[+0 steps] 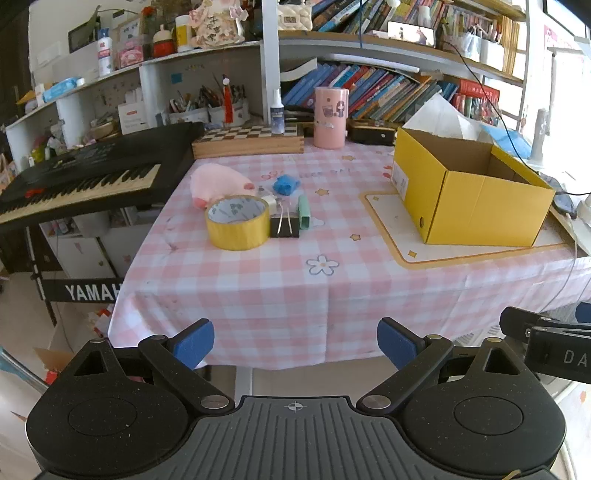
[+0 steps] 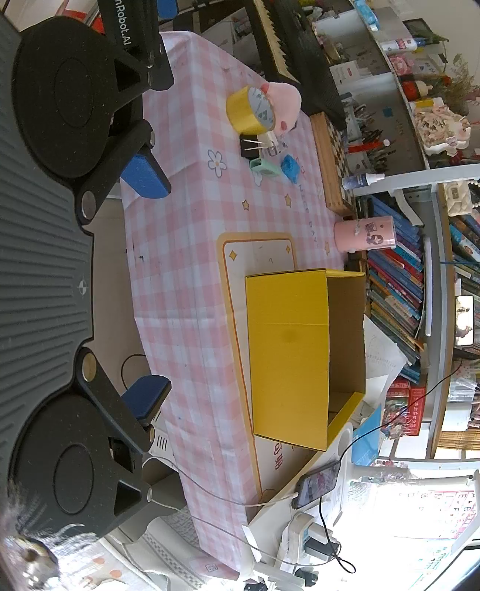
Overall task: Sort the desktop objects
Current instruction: 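Move both tools toward the tape roll and green stick on the table, then grasp the yellow tape roll with the left tool while the right tool grasps the mint green stick, then carry the tape roll and green stick with both tools over the yellow box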
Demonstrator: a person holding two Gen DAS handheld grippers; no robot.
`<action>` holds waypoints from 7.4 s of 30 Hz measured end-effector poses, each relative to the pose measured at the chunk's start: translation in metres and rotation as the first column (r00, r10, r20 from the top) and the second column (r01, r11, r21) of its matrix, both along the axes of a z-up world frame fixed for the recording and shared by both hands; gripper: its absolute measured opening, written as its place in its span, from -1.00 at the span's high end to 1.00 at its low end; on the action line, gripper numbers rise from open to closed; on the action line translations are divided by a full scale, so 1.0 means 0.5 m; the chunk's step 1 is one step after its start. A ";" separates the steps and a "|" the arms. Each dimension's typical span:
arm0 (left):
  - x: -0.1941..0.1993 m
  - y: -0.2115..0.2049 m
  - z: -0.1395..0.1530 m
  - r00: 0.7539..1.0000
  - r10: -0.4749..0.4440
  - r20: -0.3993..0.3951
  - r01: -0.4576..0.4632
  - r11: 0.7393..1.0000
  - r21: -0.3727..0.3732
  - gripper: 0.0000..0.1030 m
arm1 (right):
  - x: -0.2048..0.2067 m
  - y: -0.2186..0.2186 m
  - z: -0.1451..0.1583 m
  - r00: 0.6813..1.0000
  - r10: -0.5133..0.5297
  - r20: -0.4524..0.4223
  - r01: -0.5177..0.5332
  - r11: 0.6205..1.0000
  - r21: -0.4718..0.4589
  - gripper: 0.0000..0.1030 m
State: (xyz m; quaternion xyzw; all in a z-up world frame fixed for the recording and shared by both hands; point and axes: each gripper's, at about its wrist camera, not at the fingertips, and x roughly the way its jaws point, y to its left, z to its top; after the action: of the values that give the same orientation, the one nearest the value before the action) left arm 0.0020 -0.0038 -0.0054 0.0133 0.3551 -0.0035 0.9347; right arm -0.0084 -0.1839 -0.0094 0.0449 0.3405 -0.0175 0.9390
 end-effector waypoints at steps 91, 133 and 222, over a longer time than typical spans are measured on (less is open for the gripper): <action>0.029 0.086 -0.011 0.999 0.015 0.036 -0.014 1.000 -0.022 -0.88 | 0.049 0.089 0.004 0.991 0.123 0.060 -0.119 0.990 -0.076 -0.55; 0.430 0.152 -0.112 0.995 0.094 -0.025 -0.094 0.995 -0.014 -0.87 | 0.523 0.186 -0.046 0.928 0.367 -0.067 -0.365 0.930 0.038 0.03; 0.028 -0.013 0.038 0.903 -0.425 0.065 0.430 0.891 -0.146 -0.79 | 0.001 -0.012 -0.005 0.999 -0.019 -0.031 0.023 0.988 0.150 0.62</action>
State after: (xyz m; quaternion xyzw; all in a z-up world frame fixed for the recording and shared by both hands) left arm 0.0158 -0.0105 0.0134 0.0174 0.3275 -0.2366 0.9146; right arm -0.0077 -0.1900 -0.0117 0.1187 0.3542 -0.0023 0.9276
